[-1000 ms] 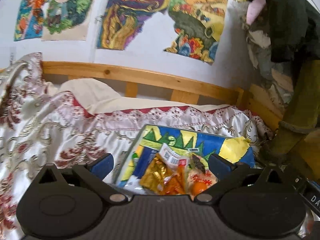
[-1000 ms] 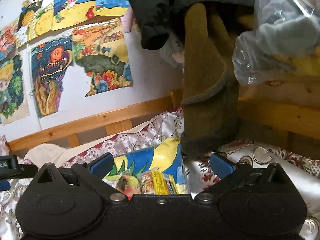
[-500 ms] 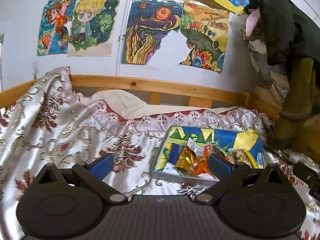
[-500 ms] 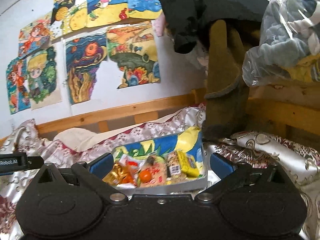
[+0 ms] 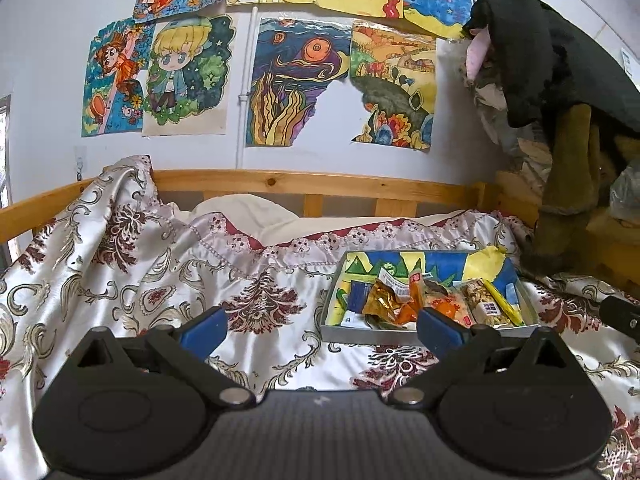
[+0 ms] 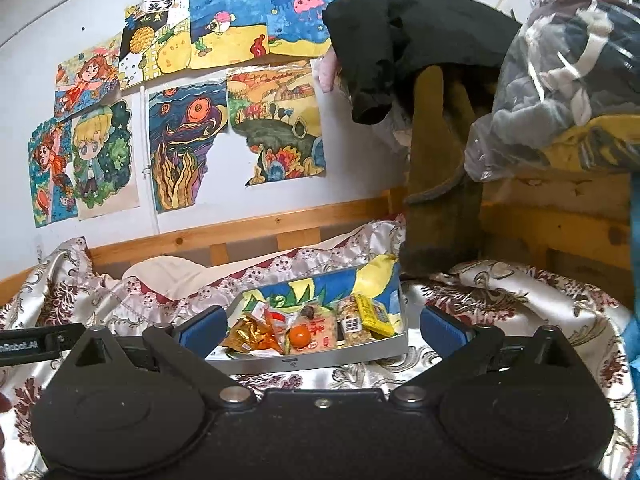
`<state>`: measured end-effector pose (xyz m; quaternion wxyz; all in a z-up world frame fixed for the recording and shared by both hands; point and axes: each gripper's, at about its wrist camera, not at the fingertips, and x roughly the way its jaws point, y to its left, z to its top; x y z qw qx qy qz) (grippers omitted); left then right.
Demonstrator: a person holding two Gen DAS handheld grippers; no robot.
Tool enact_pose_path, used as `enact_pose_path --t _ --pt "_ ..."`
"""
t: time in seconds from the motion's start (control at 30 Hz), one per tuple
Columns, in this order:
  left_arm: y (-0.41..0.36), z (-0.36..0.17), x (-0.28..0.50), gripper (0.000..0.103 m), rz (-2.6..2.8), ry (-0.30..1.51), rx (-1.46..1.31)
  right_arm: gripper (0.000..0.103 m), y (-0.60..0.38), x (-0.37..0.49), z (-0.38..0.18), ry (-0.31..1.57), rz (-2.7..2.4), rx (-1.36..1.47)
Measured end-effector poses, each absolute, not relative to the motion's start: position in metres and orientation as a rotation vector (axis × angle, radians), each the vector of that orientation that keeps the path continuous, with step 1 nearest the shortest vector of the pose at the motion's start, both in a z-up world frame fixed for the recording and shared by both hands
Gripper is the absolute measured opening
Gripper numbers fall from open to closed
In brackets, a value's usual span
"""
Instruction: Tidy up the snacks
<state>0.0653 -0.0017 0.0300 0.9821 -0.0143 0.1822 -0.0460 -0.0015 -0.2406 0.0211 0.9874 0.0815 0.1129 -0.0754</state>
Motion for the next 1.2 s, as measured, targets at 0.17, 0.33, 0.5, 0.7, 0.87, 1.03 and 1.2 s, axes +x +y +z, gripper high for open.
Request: enact_pose_path --t 0.17,0.33,0.5,0.7,0.87,1.03,1.2 --pt "0.007 0.030 0.056 0.103 -0.092 0.368 -0.046 0.102 -0.235 -0.012 0.021 0.210 -0.165 0.155" --pt "0.012 0.030 0.047 0.103 -0.076 0.371 -0.038 0.102 -0.234 -0.023 0.021 0.217 -0.175 0.196" --pt "0.013 0.028 0.042 0.103 -0.025 0.427 0.027 0.102 -0.225 -0.029 0.017 0.259 -0.169 0.176" --pt "0.021 0.026 0.027 0.103 0.013 0.437 0.030 0.102 -0.210 -0.031 0.011 0.303 -0.150 0.135" --pt "0.025 0.020 0.027 0.103 0.029 0.467 0.023 0.102 -0.197 -0.024 0.005 0.363 -0.135 0.075" --pt "0.030 0.015 0.032 0.103 0.030 0.514 -0.007 0.102 -0.190 -0.020 0.000 0.397 -0.133 0.032" --pt "0.031 0.013 0.030 0.103 0.042 0.519 -0.007 0.102 -0.190 -0.017 -0.002 0.415 -0.153 0.025"
